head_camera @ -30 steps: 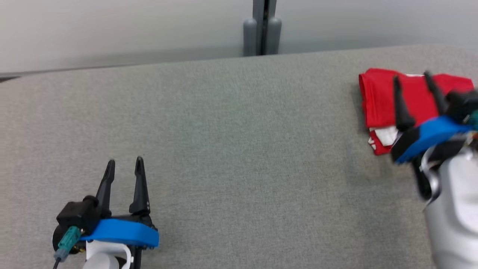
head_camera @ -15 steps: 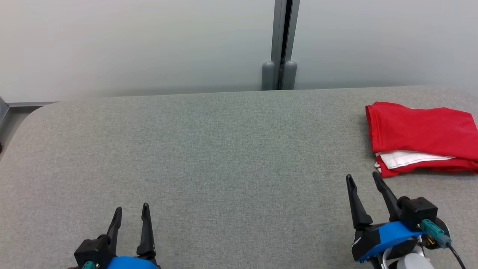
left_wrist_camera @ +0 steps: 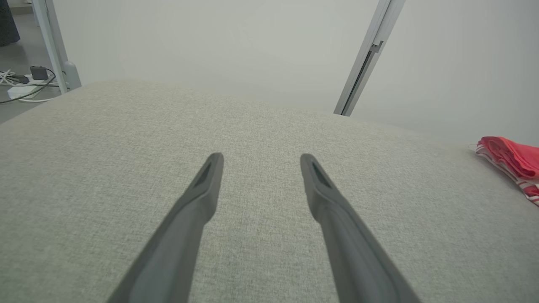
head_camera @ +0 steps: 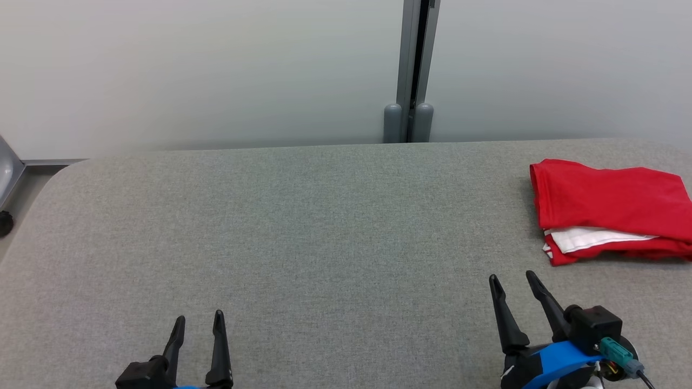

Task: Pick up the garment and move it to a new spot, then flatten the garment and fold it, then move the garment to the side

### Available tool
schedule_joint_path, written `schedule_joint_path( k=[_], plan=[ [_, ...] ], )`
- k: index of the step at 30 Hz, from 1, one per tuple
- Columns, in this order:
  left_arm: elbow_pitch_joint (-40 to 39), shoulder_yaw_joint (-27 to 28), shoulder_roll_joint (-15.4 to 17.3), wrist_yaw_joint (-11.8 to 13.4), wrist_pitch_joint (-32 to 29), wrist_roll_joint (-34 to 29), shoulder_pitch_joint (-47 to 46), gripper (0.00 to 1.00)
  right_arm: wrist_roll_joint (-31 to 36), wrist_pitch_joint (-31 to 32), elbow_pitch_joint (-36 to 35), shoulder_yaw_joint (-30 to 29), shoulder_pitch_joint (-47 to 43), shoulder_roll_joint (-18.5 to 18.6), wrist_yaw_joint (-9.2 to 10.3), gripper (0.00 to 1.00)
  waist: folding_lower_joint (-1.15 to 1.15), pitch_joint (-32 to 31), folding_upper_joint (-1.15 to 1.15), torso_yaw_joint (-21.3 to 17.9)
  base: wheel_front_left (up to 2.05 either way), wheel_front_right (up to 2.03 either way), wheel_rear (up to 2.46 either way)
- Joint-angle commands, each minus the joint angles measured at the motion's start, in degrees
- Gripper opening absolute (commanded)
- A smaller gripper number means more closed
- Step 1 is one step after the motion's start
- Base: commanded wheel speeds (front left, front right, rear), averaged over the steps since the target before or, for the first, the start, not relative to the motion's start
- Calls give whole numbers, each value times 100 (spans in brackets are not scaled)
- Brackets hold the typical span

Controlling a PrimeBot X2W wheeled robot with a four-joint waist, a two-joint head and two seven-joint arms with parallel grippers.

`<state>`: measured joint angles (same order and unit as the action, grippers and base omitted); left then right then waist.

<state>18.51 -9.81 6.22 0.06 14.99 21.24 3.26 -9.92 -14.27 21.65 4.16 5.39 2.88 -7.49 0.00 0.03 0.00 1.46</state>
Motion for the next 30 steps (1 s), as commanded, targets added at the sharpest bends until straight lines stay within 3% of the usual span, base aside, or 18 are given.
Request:
schedule_joint_path(
  k=[1,10,11,15,30],
  plan=[
    [-31,4,1,18,24,34,21,100,-38,-29,5,10,-82,4,0,100,0,2,0,1,0,0,0],
    [-88,-17,3,52,-50,120,44,100,-43,15,5,21,-70,4,0,100,0,22,0,-16,0,0,0],
    [-72,-17,-6,19,-51,140,3,0,-24,8,0,15,-3,0,0,0,0,23,0,-16,0,0,0],
    [113,-24,-50,15,-83,163,58,0,-35,19,180,15,-62,-2,0,0,1,23,0,-17,0,0,0],
    [2,317,-106,-139,-499,1537,-160,0,-1663,431,-13,-206,-22,-1,0,0,1,22,0,-32,0,0,0]
  ],
)
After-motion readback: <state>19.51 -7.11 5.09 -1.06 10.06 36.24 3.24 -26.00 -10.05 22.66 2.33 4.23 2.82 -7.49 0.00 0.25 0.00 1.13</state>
